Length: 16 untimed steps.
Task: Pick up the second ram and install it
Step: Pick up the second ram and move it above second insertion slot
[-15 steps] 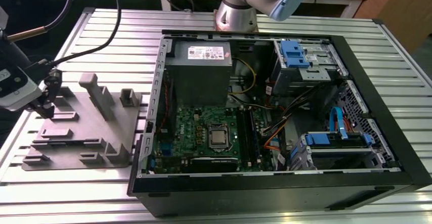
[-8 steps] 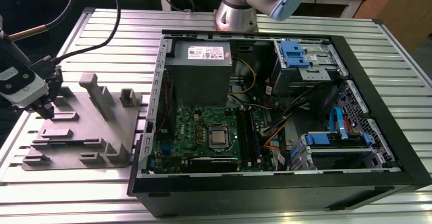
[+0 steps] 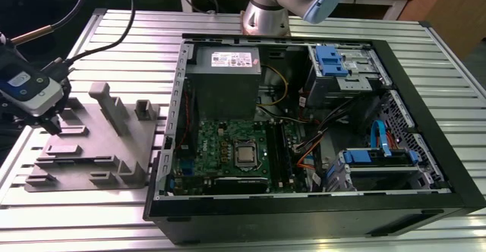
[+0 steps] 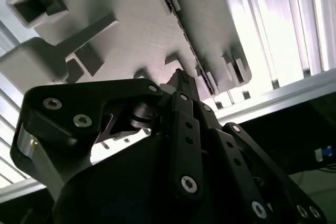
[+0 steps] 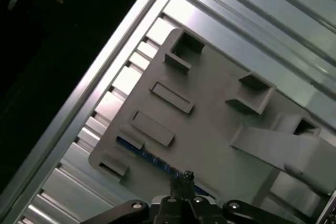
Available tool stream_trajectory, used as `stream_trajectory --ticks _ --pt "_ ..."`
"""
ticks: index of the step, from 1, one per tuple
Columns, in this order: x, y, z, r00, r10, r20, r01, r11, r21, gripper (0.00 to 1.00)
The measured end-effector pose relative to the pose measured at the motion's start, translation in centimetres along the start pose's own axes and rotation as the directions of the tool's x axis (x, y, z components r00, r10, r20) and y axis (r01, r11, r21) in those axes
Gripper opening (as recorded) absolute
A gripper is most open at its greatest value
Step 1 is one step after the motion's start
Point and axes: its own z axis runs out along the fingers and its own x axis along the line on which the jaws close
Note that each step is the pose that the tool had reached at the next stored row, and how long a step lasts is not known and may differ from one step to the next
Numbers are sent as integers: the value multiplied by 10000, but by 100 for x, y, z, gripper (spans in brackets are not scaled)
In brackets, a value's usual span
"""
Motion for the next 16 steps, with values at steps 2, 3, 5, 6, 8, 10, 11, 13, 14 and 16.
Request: stream_trajectory --ticks 2,3,5,6,8,10,11,13,14,16 --pt "0 0 7 9994 -360 -15 360 9994 -12 7" --pt "0 0 11 9985 -539 -23 539 9985 -18 7" --pt "1 -1 18 9958 -913 -39 913 9958 -31 7" --pt "1 -1 21 9940 -1093 -47 1093 9940 -38 7" --pt "1 -1 29 9894 -1449 -61 1449 9894 -51 7" --pt "1 -2 36 9836 -1803 -75 1802 9836 -66 7" --pt "1 -2 39 9802 -1979 -81 1979 9802 -73 7" --pt "1 -2 46 9724 -2330 -94 2330 9724 -88 7" --pt "2 -2 50 9677 -2520 -101 2519 9677 -96 7" --pt "2 -3 57 9580 -2866 -114 2865 9580 -112 7"
